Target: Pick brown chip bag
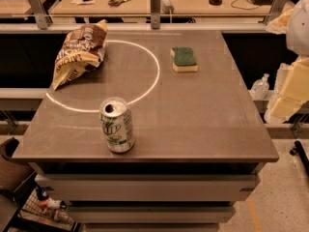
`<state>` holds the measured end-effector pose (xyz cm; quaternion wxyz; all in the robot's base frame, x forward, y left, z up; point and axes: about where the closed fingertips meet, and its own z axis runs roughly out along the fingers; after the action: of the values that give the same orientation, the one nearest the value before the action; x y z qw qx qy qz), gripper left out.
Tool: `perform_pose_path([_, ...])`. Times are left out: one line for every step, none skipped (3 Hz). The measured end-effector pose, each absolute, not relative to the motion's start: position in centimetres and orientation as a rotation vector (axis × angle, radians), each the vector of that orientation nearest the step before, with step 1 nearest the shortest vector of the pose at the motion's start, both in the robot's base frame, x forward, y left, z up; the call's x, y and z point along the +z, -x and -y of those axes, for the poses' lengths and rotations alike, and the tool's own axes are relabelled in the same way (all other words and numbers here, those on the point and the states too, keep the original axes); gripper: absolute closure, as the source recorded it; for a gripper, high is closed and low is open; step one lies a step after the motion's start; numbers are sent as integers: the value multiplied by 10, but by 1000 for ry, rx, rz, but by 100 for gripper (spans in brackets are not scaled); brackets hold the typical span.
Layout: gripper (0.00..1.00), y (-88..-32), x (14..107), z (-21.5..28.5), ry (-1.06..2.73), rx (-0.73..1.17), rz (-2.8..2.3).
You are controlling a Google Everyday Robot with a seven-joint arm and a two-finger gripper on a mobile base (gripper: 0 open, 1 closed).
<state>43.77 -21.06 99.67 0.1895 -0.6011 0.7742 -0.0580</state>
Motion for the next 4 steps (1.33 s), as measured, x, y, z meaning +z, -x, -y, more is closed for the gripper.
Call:
perform_pose_path([0,-438,997,211,1690,-163,-2176])
perform_pose_path([0,-440,1003,210,1680,-180,-2163])
perform_pose_path([0,-464,1027,195,1638,-242,-2109])
perform_pose_path([0,-487,1057,172,1601,-356,-2004])
